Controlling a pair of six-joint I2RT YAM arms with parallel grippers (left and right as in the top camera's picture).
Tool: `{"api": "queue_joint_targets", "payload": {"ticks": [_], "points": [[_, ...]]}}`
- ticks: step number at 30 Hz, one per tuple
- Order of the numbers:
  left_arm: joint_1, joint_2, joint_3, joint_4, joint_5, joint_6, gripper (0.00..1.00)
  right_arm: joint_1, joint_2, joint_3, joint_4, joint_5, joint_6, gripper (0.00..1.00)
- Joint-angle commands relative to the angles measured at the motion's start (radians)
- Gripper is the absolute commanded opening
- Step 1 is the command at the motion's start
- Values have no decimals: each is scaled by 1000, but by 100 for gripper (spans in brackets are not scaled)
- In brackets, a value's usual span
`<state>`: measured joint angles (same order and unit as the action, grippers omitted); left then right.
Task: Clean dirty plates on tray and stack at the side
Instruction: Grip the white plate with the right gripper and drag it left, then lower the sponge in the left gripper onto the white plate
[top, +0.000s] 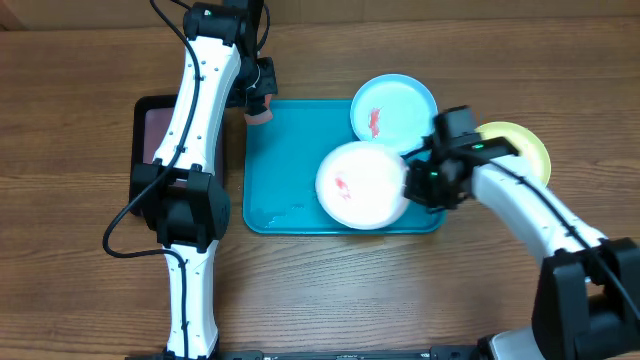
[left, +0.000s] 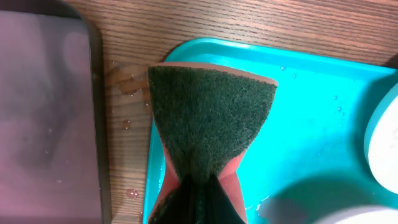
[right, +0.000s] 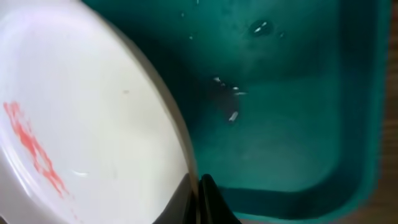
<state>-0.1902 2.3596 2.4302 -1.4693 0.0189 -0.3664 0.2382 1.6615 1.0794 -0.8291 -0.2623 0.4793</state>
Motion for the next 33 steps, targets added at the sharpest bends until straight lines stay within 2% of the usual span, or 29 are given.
{"api": "queue_joint_targets", "payload": {"ticks": [1,6,13,15,16,20,21,26,29,33], "points": [[-3,2,26,3,-3,-15,4,124,-29,26,63,189,425,4],[-3,2,26,2,-4,-15,4,267,11,26,172,378,564,4],[-3,2,26,2,-3,-15,4,312,140,26,228,346,617,4],[-3,2,26,2,-3,-15,4,310,154,26,261,288,563,4],[-3,2,26,3,-4,-15,4,311,155,26,280,261,519,8],[-3,2,26,4,-3,-15,4,307,155,37,300,208,394,43],[-3,2,26,3,-3,-15,4,303,155,43,294,198,365,48],[-3,2,26,3,-3,-15,4,230,155,117,191,184,216,49],[-3,2,26,4,-3,-15,4,180,155,127,193,163,141,49],[-3,2,26,5,-3,-15,4,131,178,126,216,92,63,42]]}}
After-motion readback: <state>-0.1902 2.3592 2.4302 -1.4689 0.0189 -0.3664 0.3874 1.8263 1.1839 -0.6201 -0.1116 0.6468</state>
